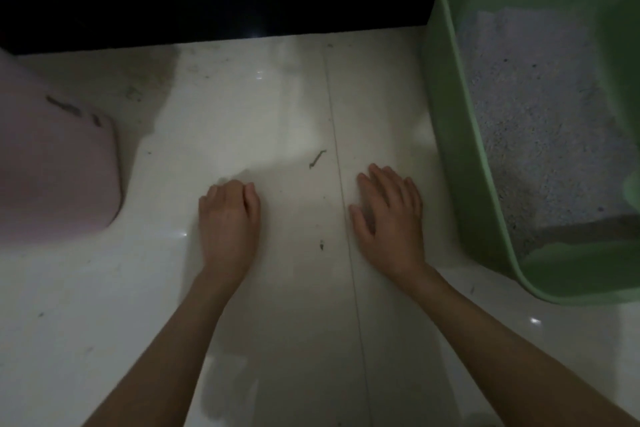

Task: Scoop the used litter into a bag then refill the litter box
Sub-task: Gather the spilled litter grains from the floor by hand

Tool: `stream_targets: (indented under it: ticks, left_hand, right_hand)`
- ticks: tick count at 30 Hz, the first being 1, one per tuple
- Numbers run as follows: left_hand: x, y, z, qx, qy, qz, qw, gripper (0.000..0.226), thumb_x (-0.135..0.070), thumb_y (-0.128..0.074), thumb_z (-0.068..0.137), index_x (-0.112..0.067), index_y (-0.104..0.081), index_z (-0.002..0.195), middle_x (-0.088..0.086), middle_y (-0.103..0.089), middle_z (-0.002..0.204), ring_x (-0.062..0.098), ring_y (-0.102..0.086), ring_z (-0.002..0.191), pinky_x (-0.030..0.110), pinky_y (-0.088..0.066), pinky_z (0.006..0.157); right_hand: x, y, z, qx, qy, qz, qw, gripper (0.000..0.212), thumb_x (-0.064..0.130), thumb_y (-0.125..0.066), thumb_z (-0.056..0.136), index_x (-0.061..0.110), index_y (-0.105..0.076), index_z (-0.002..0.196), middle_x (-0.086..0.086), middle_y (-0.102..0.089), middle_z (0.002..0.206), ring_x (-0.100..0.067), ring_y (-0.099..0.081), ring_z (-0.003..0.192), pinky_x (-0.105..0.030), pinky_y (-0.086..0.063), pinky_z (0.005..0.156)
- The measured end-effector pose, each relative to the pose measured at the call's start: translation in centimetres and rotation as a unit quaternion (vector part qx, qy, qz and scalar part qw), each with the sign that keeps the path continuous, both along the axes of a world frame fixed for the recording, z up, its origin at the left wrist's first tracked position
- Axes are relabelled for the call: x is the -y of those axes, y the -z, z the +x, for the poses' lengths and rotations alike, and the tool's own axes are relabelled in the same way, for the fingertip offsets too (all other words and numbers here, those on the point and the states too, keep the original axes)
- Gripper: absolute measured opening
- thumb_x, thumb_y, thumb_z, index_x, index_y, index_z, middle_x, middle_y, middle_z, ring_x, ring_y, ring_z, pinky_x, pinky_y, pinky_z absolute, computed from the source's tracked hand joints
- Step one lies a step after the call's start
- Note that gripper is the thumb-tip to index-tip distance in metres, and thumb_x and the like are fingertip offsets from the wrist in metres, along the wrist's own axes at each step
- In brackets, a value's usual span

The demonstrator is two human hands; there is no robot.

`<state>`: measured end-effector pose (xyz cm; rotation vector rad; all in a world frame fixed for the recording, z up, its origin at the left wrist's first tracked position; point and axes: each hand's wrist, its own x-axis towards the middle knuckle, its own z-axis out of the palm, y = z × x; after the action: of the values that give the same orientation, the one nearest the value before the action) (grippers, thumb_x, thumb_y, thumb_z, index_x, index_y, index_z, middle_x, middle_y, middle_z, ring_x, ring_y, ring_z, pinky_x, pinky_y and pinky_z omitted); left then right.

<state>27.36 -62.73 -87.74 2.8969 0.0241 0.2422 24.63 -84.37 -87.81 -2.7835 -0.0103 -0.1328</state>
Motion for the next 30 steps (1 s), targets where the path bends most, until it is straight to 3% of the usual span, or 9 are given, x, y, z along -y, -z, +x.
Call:
stream_targets:
  ticks: [3, 6, 10, 16, 23, 27, 30]
  left_hand:
    - [-0.4, 1.5, -0.6, 0.023, -0.008, 0.01, 1.0, 0.029, -0.015, -0.039, 0.091, -0.002, -0.049, 0.067, 0.022, -0.051, 0.062, 0.037, -0.052, 0.062, 0.044, -0.028, 0.065]
    - [-0.2, 1.8, -0.5, 0.041, -0.008, 0.012, 0.999, 0.027, -0.014, -0.041, 0.09, -0.001, -0.049, 0.067, 0.021, -0.051, 0.062, 0.035, -0.051, 0.061, 0.041, -0.026, 0.065]
    - [-0.2, 2.1, -0.5, 0.067, -0.008, 0.015, 0.998, 0.028, -0.015, -0.042, 0.091, -0.002, -0.049, 0.067, 0.02, -0.05, 0.061, 0.035, -0.051, 0.06, 0.04, -0.026, 0.064]
    - [-0.3, 2.4, -0.5, 0.069, -0.015, 0.017, 0.997, 0.028, -0.016, -0.042, 0.092, -0.003, -0.049, 0.068, 0.019, -0.05, 0.062, 0.034, -0.051, 0.061, 0.04, -0.026, 0.065]
    - [-0.2, 2.4, -0.4, 0.074, -0.02, 0.018, 0.997, 0.027, -0.015, -0.043, 0.091, -0.003, -0.048, 0.067, 0.02, -0.05, 0.062, 0.035, -0.052, 0.061, 0.04, -0.026, 0.066]
    - [-0.2, 2.4, -0.5, 0.063, -0.022, 0.013, 0.998, 0.027, -0.016, -0.042, 0.091, -0.003, -0.048, 0.068, 0.02, -0.05, 0.062, 0.035, -0.052, 0.062, 0.04, -0.026, 0.066]
    - [-0.2, 2.4, -0.6, 0.059, -0.024, 0.008, 0.998, 0.027, -0.016, -0.042, 0.091, -0.003, -0.048, 0.068, 0.02, -0.051, 0.062, 0.035, -0.052, 0.062, 0.039, -0.026, 0.066]
  right_hand:
    - [-1.3, -0.9, 2.3, 0.05, 0.026, 0.056, 0.997, 0.041, 0.04, -0.049, 0.084, 0.014, -0.069, 0.109, -0.009, -0.063, 0.097, -0.022, -0.05, 0.095, -0.037, -0.032, 0.091]
    - [-3.2, -0.8, 4.4, 0.018, 0.035, 0.016, 0.999, 0.05, 0.049, -0.048, 0.078, 0.014, -0.07, 0.107, -0.008, -0.059, 0.085, -0.028, -0.053, 0.085, -0.033, -0.024, 0.078]
    - [-5.1, 0.5, 5.0, 0.009, 0.029, -0.039, 0.999, 0.056, 0.055, -0.046, 0.079, 0.018, -0.066, 0.114, -0.005, -0.057, 0.079, -0.026, -0.054, 0.079, -0.033, -0.023, 0.075]
    - [-5.3, 1.1, 5.1, 0.035, 0.044, 0.078, 0.995, 0.033, 0.046, -0.061, 0.077, 0.03, -0.071, 0.105, -0.001, -0.052, 0.075, -0.02, -0.047, 0.077, -0.025, -0.018, 0.075]
    - [-5.8, 0.3, 6.0, -0.01, 0.124, 0.172, 0.977, 0.02, 0.035, -0.072, 0.073, 0.028, -0.076, 0.092, 0.008, -0.046, 0.075, -0.011, -0.041, 0.08, -0.022, -0.015, 0.075]
    - [-5.9, 0.5, 6.1, 0.026, 0.092, 0.174, 0.98, 0.015, 0.033, -0.07, 0.073, 0.022, -0.077, 0.083, 0.008, -0.044, 0.072, -0.008, -0.038, 0.077, -0.021, -0.016, 0.074]
    - [-5.7, 0.6, 6.5, 0.051, 0.039, 0.136, 0.989, 0.015, 0.028, -0.066, 0.077, 0.015, -0.073, 0.075, 0.0, -0.053, 0.07, -0.012, -0.038, 0.079, -0.025, -0.021, 0.072]
